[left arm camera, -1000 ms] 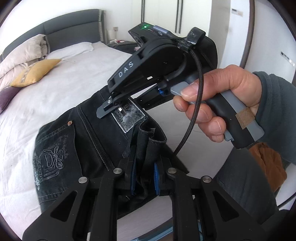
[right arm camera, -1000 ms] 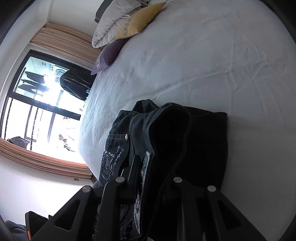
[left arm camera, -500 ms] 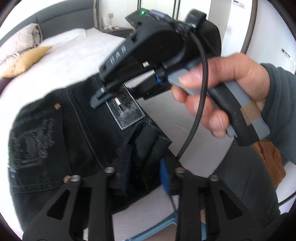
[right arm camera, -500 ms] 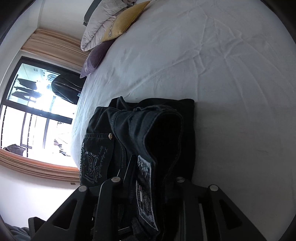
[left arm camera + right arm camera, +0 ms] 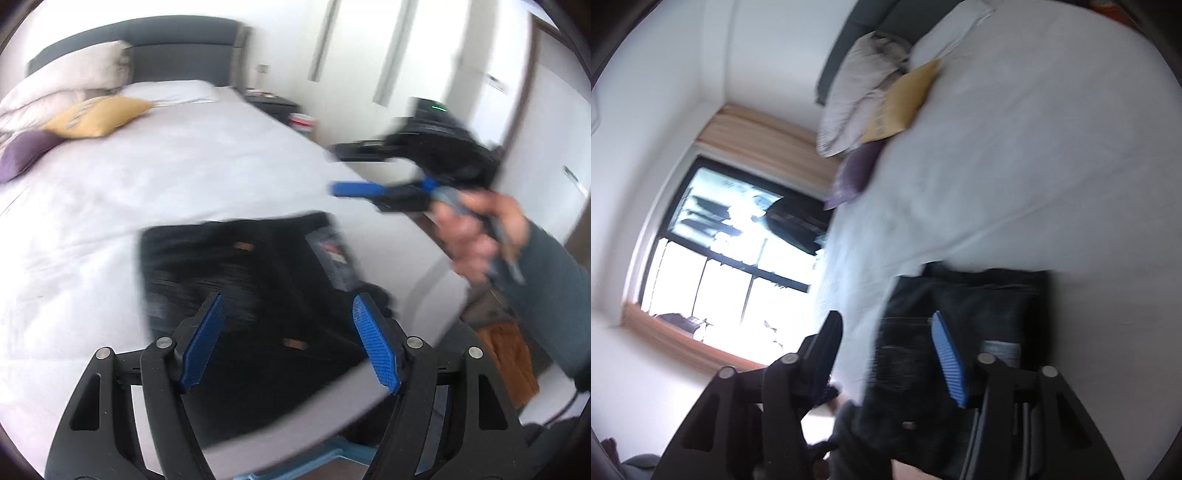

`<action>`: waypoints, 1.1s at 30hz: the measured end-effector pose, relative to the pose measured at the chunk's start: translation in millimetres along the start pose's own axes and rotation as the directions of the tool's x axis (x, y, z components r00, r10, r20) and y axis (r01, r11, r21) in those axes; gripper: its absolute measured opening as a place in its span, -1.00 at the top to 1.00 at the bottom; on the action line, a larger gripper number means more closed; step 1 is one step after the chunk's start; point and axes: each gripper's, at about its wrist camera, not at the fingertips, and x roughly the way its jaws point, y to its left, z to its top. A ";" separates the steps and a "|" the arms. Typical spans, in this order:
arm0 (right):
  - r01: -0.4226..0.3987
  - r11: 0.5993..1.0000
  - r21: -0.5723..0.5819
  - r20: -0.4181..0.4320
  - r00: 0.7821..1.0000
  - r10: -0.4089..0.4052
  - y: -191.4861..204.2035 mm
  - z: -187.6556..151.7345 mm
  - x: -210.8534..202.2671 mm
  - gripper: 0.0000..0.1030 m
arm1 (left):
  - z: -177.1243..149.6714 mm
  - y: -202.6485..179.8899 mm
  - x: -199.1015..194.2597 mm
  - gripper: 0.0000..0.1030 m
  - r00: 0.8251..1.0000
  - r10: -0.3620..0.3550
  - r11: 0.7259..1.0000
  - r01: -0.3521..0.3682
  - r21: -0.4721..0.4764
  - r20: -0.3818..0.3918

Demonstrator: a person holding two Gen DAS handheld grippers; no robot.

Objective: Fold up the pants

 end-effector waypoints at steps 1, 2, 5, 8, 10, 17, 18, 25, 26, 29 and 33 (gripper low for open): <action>-0.021 1.000 0.003 -0.013 1.000 0.021 2.2 -0.7 10.7 -0.25 | 0.9 13.8 1.8 -0.37 1.000 0.003 1.000 -0.003 -0.019 0.006; -0.034 0.999 0.021 -0.032 0.999 0.035 -2.1 -1.3 26.7 -0.30 | -1.4 25.1 6.3 -0.37 1.000 0.005 0.999 -0.005 -0.032 0.004; 0.005 0.991 0.134 -0.072 0.997 0.005 -44.3 -2.5 55.7 -0.30 | -22.9 54.9 30.2 -0.37 0.997 -0.018 0.995 0.011 -0.095 -0.074; -0.002 0.950 0.313 -0.032 0.999 0.013 -119.5 -9.9 56.6 0.80 | -51.3 73.9 45.4 -0.36 0.995 -0.005 0.993 -0.007 -0.115 -0.098; -0.049 0.923 0.381 0.022 0.999 0.043 -143.9 -18.7 45.0 1.00 | -61.0 77.8 44.8 -0.36 0.998 -0.010 0.994 0.002 -0.112 -0.068; -0.111 0.960 0.257 0.097 0.991 0.089 -91.1 -42.0 0.6 -0.19 | -53.6 71.3 25.4 -0.36 0.999 -0.019 0.993 0.016 -0.115 -0.032; -0.139 0.965 0.223 0.100 0.988 0.119 -76.6 -47.2 -4.4 -0.22 | -47.4 68.5 13.8 -0.37 1.000 -0.024 0.994 0.024 -0.108 0.002; -0.090 0.982 0.168 -0.107 0.988 0.109 -59.3 -105.5 30.0 -0.14 | 15.5 90.4 59.5 -0.37 0.995 -0.079 0.994 0.074 -0.080 -0.060; -0.081 0.974 0.212 -0.085 0.991 0.101 -78.0 -111.1 30.2 0.39 | 18.5 94.3 72.4 -0.37 0.992 -0.084 0.993 0.076 -0.086 -0.093; -0.073 0.952 0.297 -0.017 0.997 0.081 -111.6 -119.5 14.7 1.00 | 26.7 108.1 115.1 -0.37 0.977 -0.096 0.991 0.076 -0.108 -0.189; -0.059 0.959 0.278 0.021 0.998 0.055 -108.4 -125.4 -4.7 0.90 | 26.5 109.6 137.1 -0.36 0.975 -0.060 0.996 0.044 -0.077 -0.215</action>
